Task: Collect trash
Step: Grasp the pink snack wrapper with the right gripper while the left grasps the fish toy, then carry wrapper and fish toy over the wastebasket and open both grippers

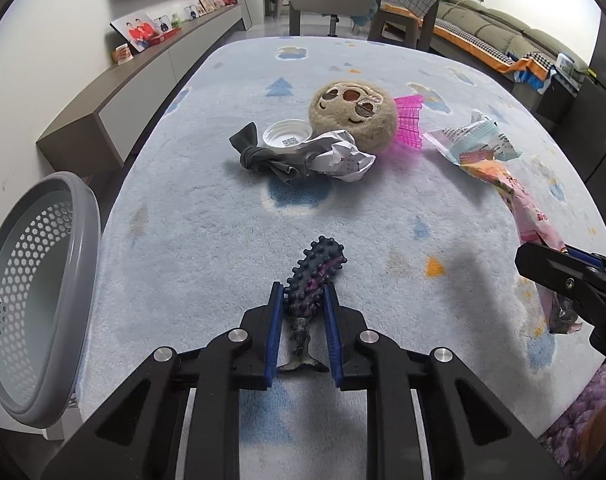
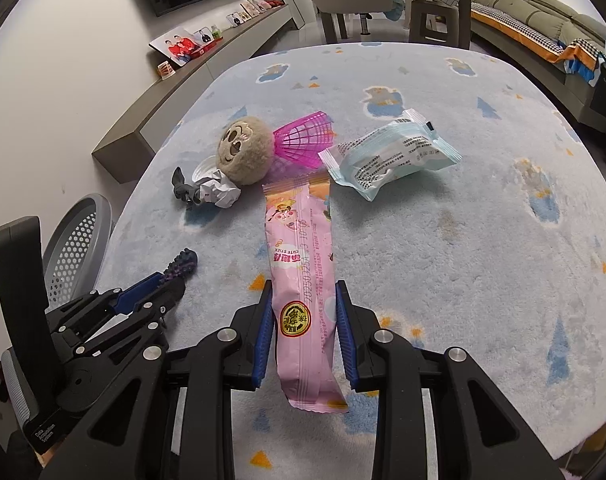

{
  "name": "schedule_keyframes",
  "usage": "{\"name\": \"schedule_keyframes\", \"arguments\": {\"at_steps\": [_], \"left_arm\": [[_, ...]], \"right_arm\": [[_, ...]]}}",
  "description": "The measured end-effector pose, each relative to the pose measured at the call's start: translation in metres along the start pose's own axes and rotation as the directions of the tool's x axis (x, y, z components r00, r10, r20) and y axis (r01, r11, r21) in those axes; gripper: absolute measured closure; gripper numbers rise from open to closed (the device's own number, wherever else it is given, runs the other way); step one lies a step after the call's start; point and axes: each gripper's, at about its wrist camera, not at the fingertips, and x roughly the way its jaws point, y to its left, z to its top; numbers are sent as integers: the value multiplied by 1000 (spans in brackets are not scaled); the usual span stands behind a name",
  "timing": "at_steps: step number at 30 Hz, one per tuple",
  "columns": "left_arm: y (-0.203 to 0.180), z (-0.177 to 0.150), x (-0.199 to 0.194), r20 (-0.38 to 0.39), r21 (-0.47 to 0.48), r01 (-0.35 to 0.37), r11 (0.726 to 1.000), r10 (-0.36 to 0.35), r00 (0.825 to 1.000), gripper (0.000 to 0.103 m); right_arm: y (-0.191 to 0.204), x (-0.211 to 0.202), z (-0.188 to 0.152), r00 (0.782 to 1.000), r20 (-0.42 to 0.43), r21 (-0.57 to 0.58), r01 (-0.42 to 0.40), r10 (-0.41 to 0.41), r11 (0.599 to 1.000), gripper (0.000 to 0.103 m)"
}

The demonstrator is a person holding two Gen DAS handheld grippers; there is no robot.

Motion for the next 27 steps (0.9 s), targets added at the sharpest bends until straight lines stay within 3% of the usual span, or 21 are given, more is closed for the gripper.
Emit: {"name": "schedule_keyframes", "arguments": {"at_steps": [27], "left_arm": [[26,-5,-42,85,-47,-39,998,43,995,83]], "right_arm": [[26,-2,-3,1000,29,-47,4,-2,999,75]]}}
